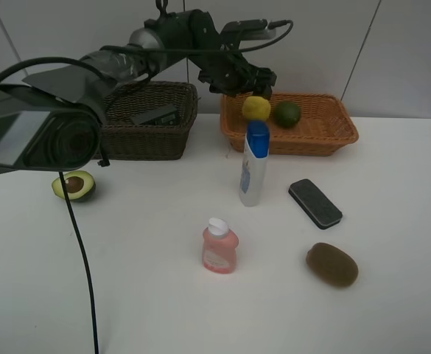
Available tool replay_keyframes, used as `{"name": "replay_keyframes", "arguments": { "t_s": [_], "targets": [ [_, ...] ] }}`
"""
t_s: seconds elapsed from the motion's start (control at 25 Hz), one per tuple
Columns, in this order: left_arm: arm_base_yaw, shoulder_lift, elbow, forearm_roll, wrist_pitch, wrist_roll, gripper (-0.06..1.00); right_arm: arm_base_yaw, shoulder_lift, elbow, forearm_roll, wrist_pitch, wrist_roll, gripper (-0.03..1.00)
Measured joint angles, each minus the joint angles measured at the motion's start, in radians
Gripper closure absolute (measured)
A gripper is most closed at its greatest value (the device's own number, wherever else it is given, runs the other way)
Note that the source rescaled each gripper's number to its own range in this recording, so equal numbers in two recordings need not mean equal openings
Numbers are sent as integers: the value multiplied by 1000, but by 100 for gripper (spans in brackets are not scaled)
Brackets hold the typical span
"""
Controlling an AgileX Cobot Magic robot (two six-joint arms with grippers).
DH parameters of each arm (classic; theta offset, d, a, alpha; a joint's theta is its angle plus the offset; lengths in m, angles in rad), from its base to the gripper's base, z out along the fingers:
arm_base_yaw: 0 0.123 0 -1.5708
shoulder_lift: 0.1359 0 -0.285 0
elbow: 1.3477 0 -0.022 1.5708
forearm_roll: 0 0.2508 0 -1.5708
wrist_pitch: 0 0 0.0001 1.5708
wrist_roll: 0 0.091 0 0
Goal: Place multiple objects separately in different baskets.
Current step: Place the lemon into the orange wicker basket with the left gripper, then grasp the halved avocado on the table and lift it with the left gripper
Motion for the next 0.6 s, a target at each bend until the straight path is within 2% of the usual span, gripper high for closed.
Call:
{"name": "replay_keyframes", "arguments": {
  "t_s": [0.24, 0.48, 0.6],
  "targets": [
    [0, -87, 0, 12, 159, 4, -5, 0, 0, 0, 0, 0, 0, -3],
    [0, -268, -2, 15, 479, 16, -5, 0, 0, 0, 0, 0, 0, -3],
    [0, -334, 18, 27, 518, 24, -5, 0, 0, 0, 0, 0, 0, -3]
  ]
}}
